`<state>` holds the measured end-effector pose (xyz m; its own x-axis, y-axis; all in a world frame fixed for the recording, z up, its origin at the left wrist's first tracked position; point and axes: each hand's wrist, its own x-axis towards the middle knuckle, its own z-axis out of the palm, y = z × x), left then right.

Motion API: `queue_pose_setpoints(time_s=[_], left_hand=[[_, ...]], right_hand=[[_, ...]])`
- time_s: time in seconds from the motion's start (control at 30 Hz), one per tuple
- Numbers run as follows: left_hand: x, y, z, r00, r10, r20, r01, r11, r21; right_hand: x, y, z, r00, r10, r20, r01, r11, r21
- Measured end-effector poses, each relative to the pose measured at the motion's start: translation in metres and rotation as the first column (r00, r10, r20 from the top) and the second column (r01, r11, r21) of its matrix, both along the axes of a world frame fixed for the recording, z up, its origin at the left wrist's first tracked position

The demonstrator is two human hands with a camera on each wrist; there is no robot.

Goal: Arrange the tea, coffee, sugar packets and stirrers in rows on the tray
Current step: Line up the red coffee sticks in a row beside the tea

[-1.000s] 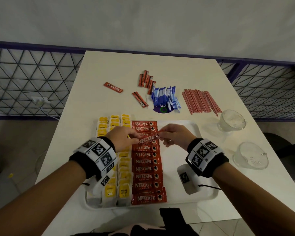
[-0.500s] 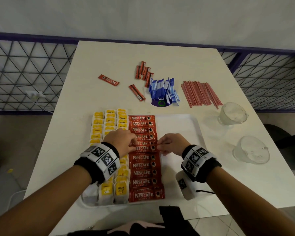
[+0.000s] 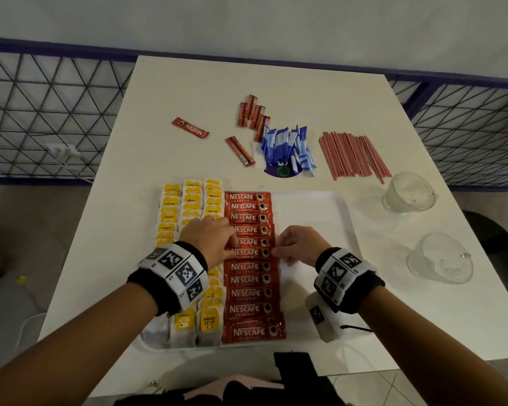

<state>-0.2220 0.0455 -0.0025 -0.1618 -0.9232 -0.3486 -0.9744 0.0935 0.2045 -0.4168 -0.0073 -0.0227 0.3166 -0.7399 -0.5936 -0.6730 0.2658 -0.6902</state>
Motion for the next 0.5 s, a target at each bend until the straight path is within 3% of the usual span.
queue_pose_setpoints(time_s=[0.13,0.33,0.5], left_hand=[[0.006,-0.008,0.012,0.998,0.034,-0.061,-0.034,0.999,-0.009],[0.036,-0.047,0.038,0.947,0.199,-0.251,-0.213,0.976,-0.031],[0.079,-0.095,0.047,0.932,0.303,-0.200,-0.315,0.948,-0.031]], right_hand=[[0.001,-0.012,0.013,1.000,0.023,-0.019,-0.024,0.999,-0.041],[0.029,-0.061,0.042,0.996,0.064,-0.063,-0.073,0.987,-0.141],[0.078,-0.110,0.051,0.992,0.078,-0.101,-0.094,0.981,-0.168]])
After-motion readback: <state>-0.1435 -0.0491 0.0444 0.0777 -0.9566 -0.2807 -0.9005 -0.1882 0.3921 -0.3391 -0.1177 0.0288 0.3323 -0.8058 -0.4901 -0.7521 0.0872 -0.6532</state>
